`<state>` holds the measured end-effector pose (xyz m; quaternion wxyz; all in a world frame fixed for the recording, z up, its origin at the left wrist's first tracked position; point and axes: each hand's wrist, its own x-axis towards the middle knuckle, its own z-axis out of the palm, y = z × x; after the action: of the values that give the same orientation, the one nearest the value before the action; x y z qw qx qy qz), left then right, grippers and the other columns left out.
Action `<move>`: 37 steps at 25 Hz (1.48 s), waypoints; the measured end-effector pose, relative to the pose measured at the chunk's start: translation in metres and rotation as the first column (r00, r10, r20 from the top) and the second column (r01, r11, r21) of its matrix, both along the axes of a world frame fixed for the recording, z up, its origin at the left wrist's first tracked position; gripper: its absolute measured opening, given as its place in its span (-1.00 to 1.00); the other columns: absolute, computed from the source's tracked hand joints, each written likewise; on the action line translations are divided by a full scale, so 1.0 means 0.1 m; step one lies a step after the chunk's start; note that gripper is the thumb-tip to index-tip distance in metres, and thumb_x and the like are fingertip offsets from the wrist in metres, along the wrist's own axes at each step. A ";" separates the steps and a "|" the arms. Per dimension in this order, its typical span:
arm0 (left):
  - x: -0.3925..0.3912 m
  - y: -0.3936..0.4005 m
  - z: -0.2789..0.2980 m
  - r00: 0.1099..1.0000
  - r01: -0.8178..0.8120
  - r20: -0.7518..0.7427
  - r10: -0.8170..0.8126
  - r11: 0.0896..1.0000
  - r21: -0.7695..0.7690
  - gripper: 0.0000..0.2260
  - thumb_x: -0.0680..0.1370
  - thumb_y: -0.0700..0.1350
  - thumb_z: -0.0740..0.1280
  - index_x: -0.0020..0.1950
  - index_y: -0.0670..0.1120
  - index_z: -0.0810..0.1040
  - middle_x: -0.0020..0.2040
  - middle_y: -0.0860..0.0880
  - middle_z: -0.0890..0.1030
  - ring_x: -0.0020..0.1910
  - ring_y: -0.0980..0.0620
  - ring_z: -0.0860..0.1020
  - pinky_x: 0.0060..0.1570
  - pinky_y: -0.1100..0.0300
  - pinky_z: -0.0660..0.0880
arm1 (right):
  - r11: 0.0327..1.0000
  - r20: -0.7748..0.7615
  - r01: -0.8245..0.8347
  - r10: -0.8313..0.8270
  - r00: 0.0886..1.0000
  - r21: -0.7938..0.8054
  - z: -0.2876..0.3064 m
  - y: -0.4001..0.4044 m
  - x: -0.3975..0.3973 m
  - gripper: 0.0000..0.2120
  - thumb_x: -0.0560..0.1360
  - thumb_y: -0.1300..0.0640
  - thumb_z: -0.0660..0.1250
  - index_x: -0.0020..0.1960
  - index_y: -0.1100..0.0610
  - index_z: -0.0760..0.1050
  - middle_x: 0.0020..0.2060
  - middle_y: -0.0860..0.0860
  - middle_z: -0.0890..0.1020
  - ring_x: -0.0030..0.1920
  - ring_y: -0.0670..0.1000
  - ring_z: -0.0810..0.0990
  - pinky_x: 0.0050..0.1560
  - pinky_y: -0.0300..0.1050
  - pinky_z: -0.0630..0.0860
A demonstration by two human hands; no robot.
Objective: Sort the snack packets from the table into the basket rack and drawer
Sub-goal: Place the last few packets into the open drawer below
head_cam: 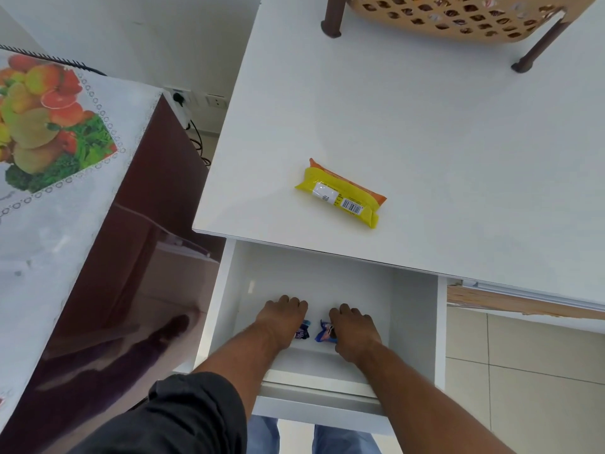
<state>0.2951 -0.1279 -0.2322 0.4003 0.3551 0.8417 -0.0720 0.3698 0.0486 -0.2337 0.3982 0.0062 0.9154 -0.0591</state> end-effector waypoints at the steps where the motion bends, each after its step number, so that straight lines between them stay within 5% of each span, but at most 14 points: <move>1: 0.01 0.00 0.00 1.000 0.004 -0.009 -0.004 1.000 0.001 -0.36 0.45 -0.31 0.44 0.49 -0.18 0.27 0.36 -0.17 0.42 0.32 -0.17 0.41 0.10 -0.02 0.45 | 1.000 0.004 0.003 -0.003 1.000 0.001 0.00 0.00 0.00 -0.53 0.48 0.21 0.35 0.37 0.13 0.34 0.27 0.12 0.43 0.22 0.16 0.46 0.12 0.01 0.40; 7: 0.00 -0.01 0.21 0.999 0.015 -0.051 -0.011 0.997 0.078 -0.48 0.48 -0.27 0.39 0.41 -0.20 0.34 0.31 -0.18 0.43 0.25 -0.17 0.44 -0.03 0.04 0.37 | 0.986 -0.016 0.105 -0.108 0.994 -0.132 0.13 0.04 0.03 -0.50 0.51 0.14 0.38 0.42 0.11 0.38 0.28 0.09 0.47 0.23 0.13 0.48 0.17 -0.04 0.45; 10: -0.04 0.05 0.52 0.997 0.027 -0.072 -0.004 0.948 0.317 -0.69 0.46 -0.32 0.32 0.20 -0.17 0.50 0.15 -0.15 0.53 0.09 -0.15 0.51 -0.12 0.09 0.34 | 0.944 -0.248 0.190 -0.259 0.934 -0.271 0.39 0.08 0.00 -0.59 0.52 0.24 0.33 0.36 0.12 0.51 0.21 0.06 0.58 0.17 0.10 0.56 0.12 -0.06 0.52; 15: 0.04 0.09 1.16 0.979 0.093 -0.184 0.085 0.616 0.783 -0.76 0.26 -0.40 0.47 -0.26 -0.09 0.55 -0.31 -0.04 0.56 -0.36 -0.02 0.51 -0.40 0.16 0.48 | 0.950 -0.760 0.046 -0.276 0.588 -0.309 1.23 0.26 0.01 -0.83 0.49 0.34 0.42 0.04 0.17 0.64 -0.07 0.03 0.64 -0.07 0.04 0.58 -0.06 -0.19 0.50; 20: -0.24 0.31 1.78 0.915 0.197 -0.297 0.272 0.343 0.919 -0.80 0.41 -0.34 0.24 -0.11 -0.15 0.62 -0.11 -0.08 0.62 -0.12 -0.12 0.54 -0.15 0.03 0.46 | 0.969 -0.920 -0.045 -0.214 0.330 -0.242 1.92 0.53 -0.18 -0.89 0.54 0.30 0.36 0.04 0.26 0.62 -0.05 0.14 0.59 -0.05 0.17 0.52 0.01 0.02 0.48; 23: -0.73 0.52 2.04 0.828 0.127 -0.351 0.437 0.463 0.877 -0.51 0.33 -0.24 0.19 0.25 -0.14 0.56 0.27 -0.12 0.55 0.26 -0.12 0.46 0.16 0.00 0.39 | 0.955 -0.908 0.195 -0.275 0.315 -0.221 2.04 0.89 -0.58 -0.76 0.58 0.14 0.33 0.22 0.17 0.56 0.18 0.14 0.53 0.18 0.21 0.48 0.14 0.11 0.43; 27: -1.19 0.65 2.07 0.830 0.036 -0.435 0.349 0.745 0.666 -0.28 0.37 -0.19 0.26 0.57 -0.07 0.29 0.59 -0.08 0.26 0.62 -0.11 0.10 0.55 -0.09 0.09 | 0.854 -0.787 0.474 -0.440 0.433 -0.216 1.93 1.32 -1.07 -0.53 0.62 -0.08 0.24 0.44 0.14 0.38 0.48 0.14 0.31 0.48 0.19 0.25 0.39 0.18 0.29; 32: -1.40 0.65 1.87 0.873 0.064 -0.438 0.215 0.840 0.539 -0.39 0.48 -0.14 0.32 0.55 -0.07 0.31 0.50 -0.06 0.37 0.62 -0.11 0.09 0.57 -0.17 0.03 | 0.826 -0.656 0.541 -0.498 0.567 -0.159 1.70 1.58 -1.23 -0.41 0.65 -0.17 0.10 0.56 0.12 0.17 0.60 0.15 0.11 0.59 0.15 0.08 0.55 0.15 0.08; 37: -1.44 0.60 1.76 0.823 0.182 -0.535 0.190 0.805 0.565 -0.60 0.51 -0.09 0.44 0.32 -0.12 0.52 0.22 -0.13 0.55 0.31 -0.22 0.47 0.42 -0.17 0.30 | 0.829 -0.679 0.551 -0.461 0.572 -0.098 1.57 1.52 -1.19 -0.36 0.66 -0.21 -0.08 0.63 0.11 0.03 0.63 0.10 0.04 0.62 0.07 -0.04 0.58 0.12 -0.08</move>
<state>0.1506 -0.0682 -0.0566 0.0003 0.4222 0.9017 0.0933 0.2509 0.2008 -0.0765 0.0019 0.2706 0.9562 -0.1117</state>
